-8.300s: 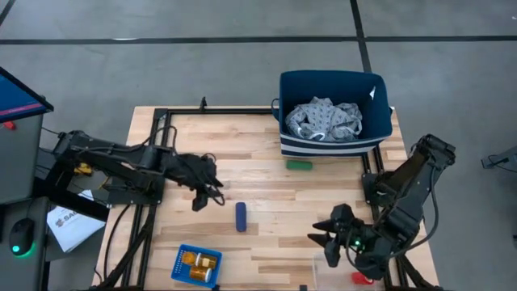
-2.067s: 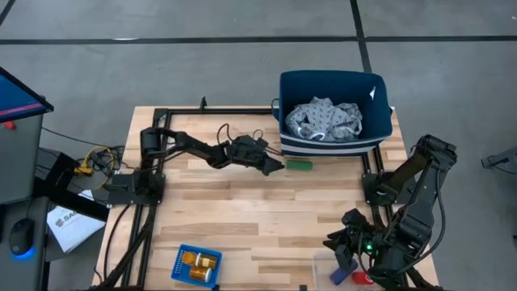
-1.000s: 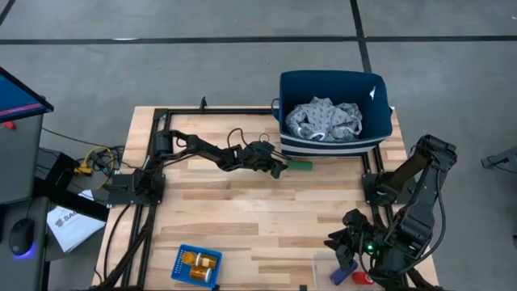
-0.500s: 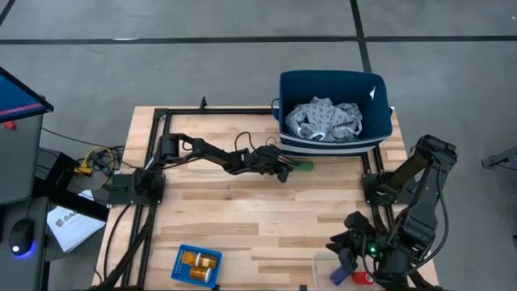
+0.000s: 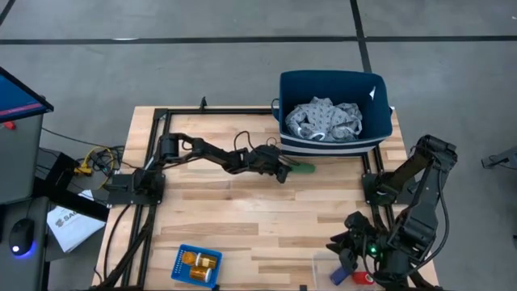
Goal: Pick & place medical supplies in basket/bin
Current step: Put the green bandage into the transparent bin
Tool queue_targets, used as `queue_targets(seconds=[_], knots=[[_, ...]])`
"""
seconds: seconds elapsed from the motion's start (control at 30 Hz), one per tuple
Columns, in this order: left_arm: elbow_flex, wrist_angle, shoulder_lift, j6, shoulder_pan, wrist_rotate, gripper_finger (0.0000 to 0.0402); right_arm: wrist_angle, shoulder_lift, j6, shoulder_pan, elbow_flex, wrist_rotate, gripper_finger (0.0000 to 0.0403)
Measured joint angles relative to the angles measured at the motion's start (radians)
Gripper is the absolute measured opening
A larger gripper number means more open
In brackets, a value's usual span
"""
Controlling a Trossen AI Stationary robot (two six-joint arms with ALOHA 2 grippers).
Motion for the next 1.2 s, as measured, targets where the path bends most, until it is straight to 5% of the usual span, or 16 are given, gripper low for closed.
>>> queue_targets(seconds=[0.17,0.4,0.6,0.83,1.2], knots=[[-0.02,-0.007,-0.056,0.042,-0.046,0.094,0.0002,0.002,0.0,0.0,0.0,0.0,0.001,0.0143],[-0.137,-0.034,-0.291,0.104,-0.17,0.09,0.0001,0.0,0.0,0.0,0.001,0.0,0.003,0.0143],[-0.142,-0.105,-0.434,0.243,-0.382,-0.041,0.0001,-0.057,0.0,0.022,0.002,0.0,0.029,0.0143],[-0.038,-0.199,-0.382,0.298,-0.51,-0.226,0.0,-0.103,0.0,0.033,-0.019,0.0,0.158,0.0143],[0.326,-0.325,-0.105,0.354,-0.56,-0.245,0.0,-0.11,0.0,-0.058,-0.032,0.0,0.162,0.0143]])
